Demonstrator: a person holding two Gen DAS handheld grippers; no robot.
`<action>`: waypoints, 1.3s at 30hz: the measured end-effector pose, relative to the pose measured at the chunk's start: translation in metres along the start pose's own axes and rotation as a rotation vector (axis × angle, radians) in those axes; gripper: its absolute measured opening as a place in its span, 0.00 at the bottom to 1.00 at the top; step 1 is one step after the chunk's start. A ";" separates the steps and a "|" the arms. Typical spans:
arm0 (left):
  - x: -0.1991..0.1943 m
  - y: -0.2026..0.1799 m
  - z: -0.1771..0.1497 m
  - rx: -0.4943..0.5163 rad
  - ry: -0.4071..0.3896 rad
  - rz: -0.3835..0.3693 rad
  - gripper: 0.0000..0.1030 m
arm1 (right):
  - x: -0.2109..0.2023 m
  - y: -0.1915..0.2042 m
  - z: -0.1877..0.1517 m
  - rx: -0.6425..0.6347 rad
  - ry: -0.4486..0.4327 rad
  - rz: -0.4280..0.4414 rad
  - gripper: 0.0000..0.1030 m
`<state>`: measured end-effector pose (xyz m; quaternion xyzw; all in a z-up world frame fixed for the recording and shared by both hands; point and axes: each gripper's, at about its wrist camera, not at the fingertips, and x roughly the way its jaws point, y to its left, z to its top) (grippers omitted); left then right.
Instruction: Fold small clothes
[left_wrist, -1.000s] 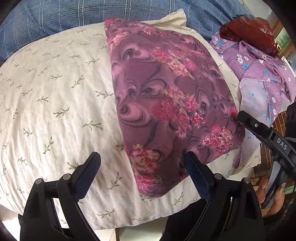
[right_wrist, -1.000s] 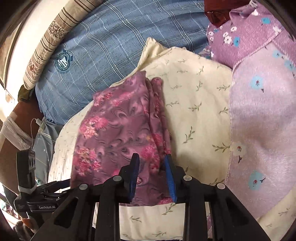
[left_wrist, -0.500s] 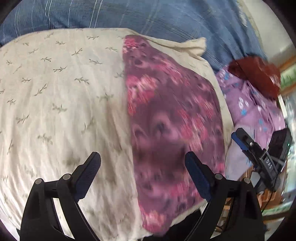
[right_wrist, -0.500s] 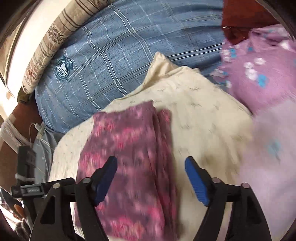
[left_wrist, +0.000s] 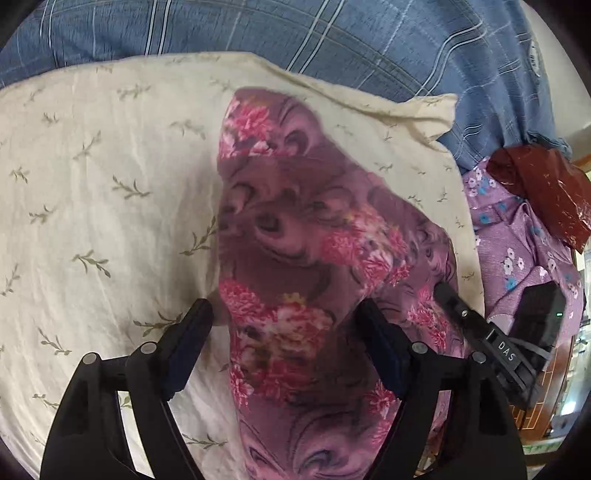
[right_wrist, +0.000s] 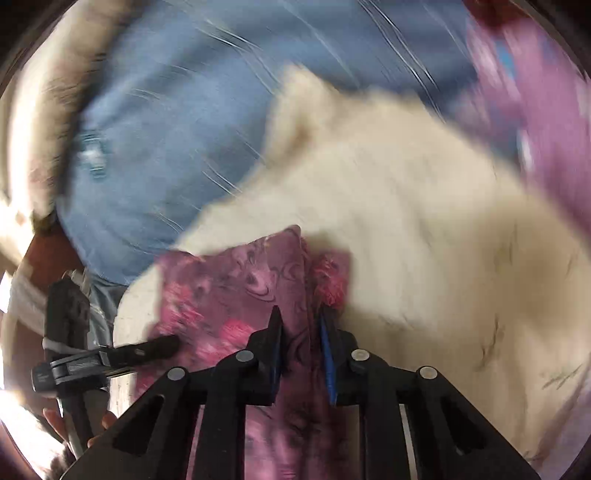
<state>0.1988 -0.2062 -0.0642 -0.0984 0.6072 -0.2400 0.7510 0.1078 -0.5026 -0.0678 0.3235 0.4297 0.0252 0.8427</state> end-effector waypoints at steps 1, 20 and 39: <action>-0.006 -0.001 -0.002 0.010 -0.008 -0.003 0.78 | -0.001 -0.008 -0.002 0.041 -0.006 0.041 0.26; -0.060 0.005 -0.092 0.075 -0.020 -0.031 0.80 | -0.070 0.043 -0.057 -0.225 -0.075 -0.008 0.21; -0.045 0.019 -0.067 0.026 0.095 -0.170 0.82 | -0.062 -0.003 -0.065 -0.066 -0.064 0.073 0.77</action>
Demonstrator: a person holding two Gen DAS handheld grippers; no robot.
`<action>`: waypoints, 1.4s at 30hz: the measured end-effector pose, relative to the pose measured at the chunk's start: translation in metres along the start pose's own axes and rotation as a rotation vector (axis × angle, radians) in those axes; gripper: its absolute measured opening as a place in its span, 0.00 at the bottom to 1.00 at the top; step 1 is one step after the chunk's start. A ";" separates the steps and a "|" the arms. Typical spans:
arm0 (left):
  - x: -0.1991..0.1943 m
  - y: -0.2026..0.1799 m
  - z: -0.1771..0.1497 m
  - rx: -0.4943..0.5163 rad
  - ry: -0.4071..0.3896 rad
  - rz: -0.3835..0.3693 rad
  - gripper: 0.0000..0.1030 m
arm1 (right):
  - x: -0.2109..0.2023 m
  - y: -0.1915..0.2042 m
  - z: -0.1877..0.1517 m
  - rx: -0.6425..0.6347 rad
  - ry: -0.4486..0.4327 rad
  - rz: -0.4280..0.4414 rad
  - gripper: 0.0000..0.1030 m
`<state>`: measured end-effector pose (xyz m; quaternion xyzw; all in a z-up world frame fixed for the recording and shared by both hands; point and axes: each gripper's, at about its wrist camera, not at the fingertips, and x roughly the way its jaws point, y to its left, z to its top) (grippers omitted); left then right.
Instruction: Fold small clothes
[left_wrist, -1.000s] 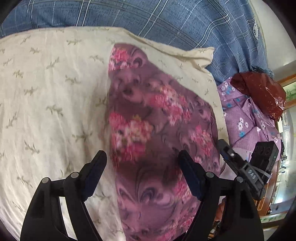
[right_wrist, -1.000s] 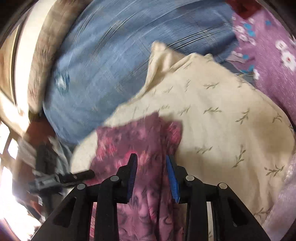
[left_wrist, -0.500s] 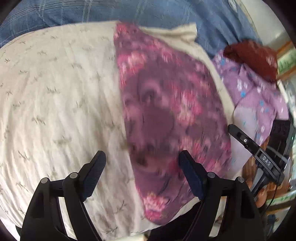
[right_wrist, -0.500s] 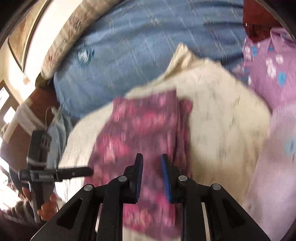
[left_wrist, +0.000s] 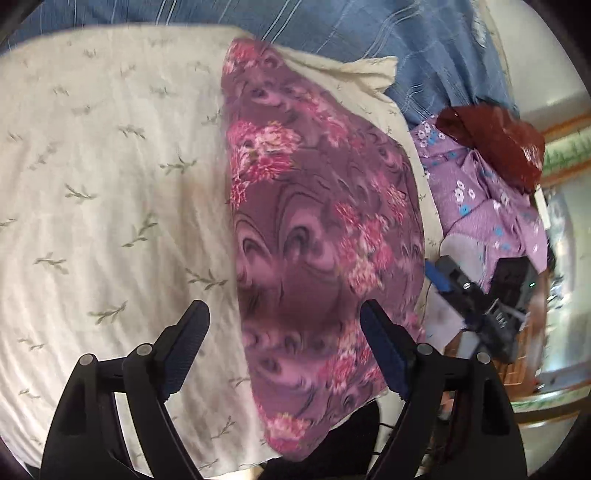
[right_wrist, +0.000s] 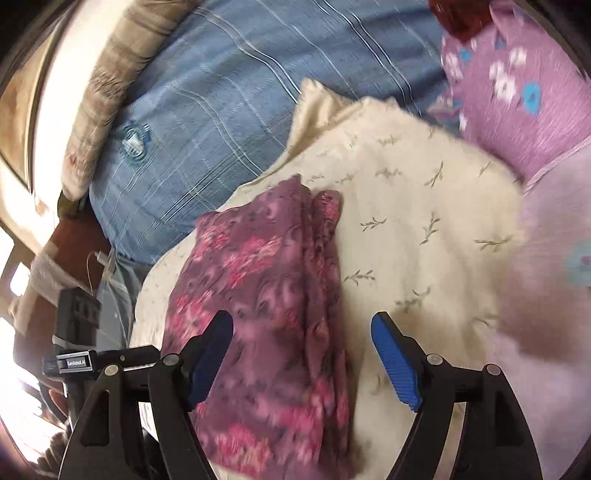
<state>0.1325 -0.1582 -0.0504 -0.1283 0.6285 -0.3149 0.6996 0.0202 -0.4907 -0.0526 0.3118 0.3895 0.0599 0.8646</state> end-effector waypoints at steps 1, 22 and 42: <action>0.008 0.005 0.006 -0.038 0.018 -0.028 0.82 | 0.012 -0.007 0.001 0.011 0.036 0.029 0.73; -0.013 0.022 -0.014 -0.076 -0.055 -0.154 0.40 | 0.027 0.054 -0.024 -0.056 0.144 0.161 0.33; -0.097 0.182 0.005 -0.192 -0.379 0.165 0.76 | 0.176 0.171 -0.039 -0.265 0.178 0.004 0.50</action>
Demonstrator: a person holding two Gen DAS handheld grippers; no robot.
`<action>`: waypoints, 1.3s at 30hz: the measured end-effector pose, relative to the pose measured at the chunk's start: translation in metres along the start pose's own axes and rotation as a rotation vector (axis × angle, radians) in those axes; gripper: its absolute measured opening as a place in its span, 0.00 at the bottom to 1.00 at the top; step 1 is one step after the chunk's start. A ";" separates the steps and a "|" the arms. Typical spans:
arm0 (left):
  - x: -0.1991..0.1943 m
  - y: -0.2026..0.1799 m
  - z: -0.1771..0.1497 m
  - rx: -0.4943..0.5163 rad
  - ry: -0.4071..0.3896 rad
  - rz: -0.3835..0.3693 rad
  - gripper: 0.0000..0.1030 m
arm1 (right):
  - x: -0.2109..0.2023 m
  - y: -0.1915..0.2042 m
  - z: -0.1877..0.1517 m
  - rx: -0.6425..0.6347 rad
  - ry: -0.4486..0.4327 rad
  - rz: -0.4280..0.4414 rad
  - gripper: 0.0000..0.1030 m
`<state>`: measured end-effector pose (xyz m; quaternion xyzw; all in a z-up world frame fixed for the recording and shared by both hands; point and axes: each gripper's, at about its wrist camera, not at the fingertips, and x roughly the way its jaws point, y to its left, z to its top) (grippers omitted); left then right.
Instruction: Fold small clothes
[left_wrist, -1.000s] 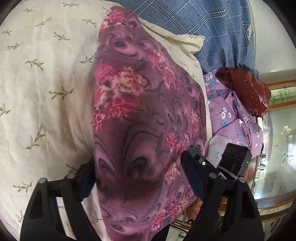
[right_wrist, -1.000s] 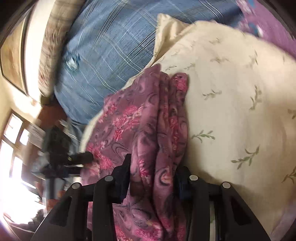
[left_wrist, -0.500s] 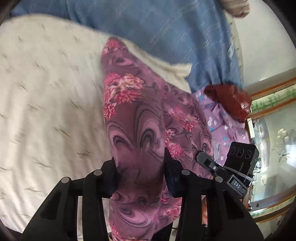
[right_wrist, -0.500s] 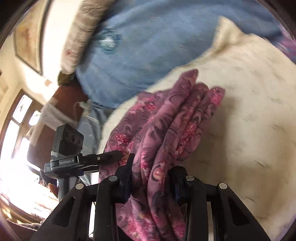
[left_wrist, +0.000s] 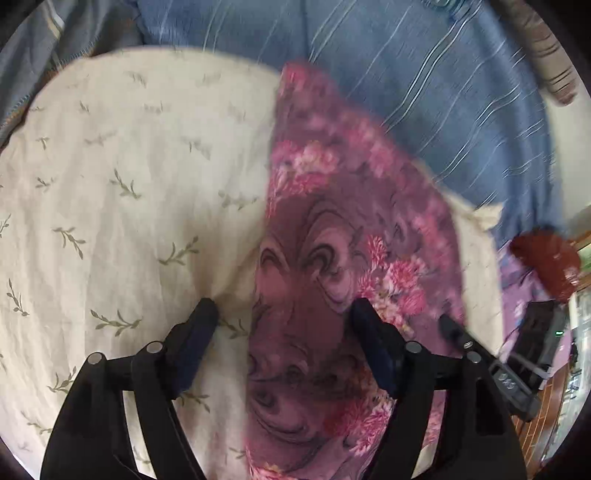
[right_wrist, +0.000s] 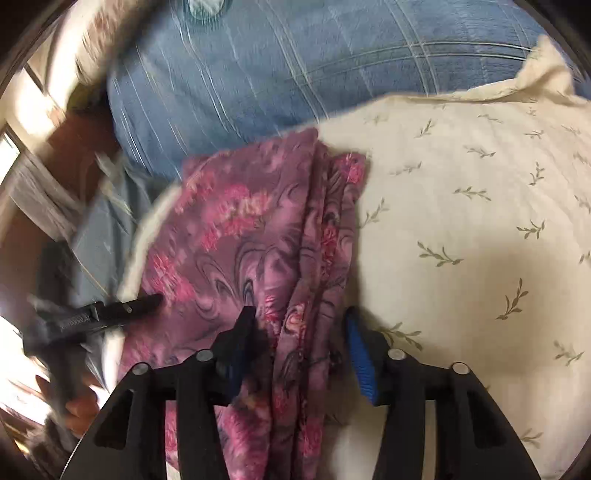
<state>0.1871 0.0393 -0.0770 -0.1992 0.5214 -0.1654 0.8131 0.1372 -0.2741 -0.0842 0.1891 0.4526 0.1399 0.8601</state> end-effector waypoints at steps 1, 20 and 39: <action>0.002 -0.002 -0.001 0.019 0.002 0.004 0.79 | -0.001 -0.002 -0.001 -0.007 -0.004 0.006 0.50; -0.079 -0.032 -0.080 0.214 -0.163 0.424 0.88 | -0.100 0.029 -0.059 -0.072 0.028 -0.313 1.00; -0.126 -0.063 -0.183 0.369 -0.332 0.442 0.88 | -0.168 0.104 -0.150 -0.370 -0.126 -0.485 1.00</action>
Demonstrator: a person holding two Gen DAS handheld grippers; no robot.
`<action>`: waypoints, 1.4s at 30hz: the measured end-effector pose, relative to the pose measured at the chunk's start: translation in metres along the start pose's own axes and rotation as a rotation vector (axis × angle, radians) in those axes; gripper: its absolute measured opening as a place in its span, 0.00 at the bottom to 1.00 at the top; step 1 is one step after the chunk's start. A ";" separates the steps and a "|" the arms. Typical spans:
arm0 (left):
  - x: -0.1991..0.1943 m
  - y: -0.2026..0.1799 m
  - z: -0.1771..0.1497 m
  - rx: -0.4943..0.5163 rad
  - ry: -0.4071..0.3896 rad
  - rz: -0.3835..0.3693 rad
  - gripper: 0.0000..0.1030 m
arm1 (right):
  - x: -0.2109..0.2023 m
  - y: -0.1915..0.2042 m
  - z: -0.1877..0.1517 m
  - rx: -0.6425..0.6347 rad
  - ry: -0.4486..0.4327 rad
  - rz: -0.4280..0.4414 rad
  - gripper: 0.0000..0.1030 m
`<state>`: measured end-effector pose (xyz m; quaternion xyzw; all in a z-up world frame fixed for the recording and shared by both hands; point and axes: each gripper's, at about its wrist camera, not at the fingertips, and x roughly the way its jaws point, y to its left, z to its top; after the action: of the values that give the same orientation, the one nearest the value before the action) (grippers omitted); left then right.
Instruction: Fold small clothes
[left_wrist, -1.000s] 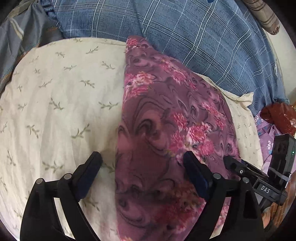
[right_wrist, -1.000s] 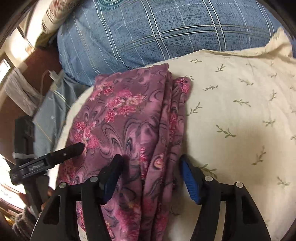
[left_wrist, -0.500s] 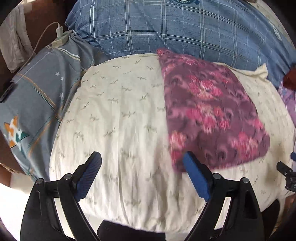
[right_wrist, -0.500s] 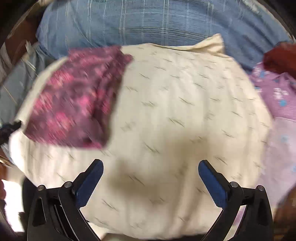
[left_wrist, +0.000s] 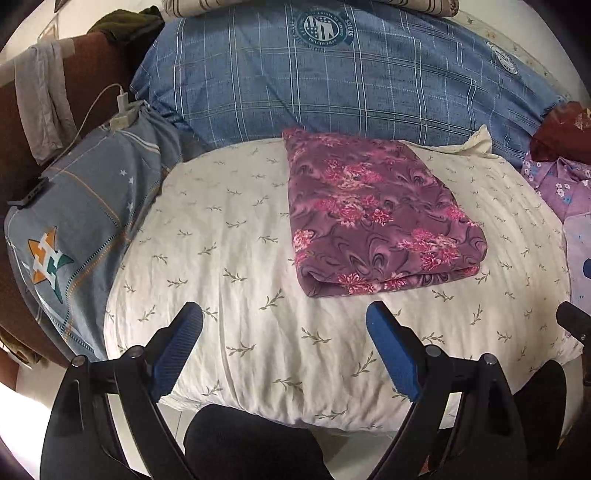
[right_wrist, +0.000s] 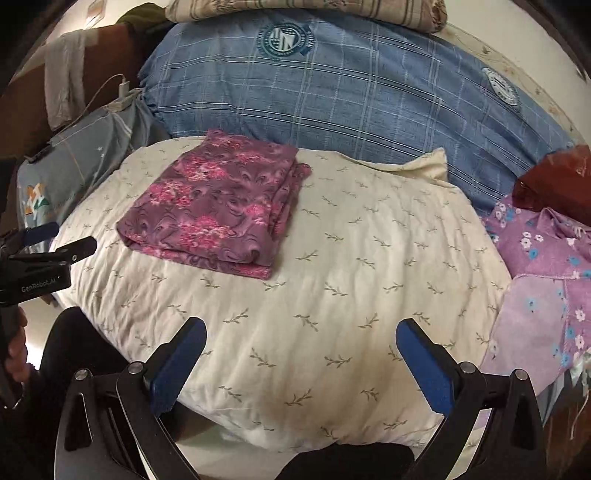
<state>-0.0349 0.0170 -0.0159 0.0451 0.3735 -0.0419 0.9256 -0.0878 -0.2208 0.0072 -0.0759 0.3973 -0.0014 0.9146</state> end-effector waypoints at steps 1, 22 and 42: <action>-0.003 -0.001 0.000 0.005 -0.009 0.008 0.88 | 0.000 0.000 0.000 0.010 0.000 0.023 1.00; -0.003 -0.022 -0.005 0.068 0.016 -0.039 0.88 | 0.006 -0.015 -0.004 0.059 0.013 -0.006 1.00; 0.019 -0.016 -0.008 0.071 0.092 -0.053 0.88 | 0.019 0.000 0.005 -0.005 0.060 -0.003 1.00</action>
<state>-0.0289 0.0015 -0.0359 0.0699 0.4150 -0.0774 0.9038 -0.0711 -0.2211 -0.0034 -0.0786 0.4243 -0.0042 0.9021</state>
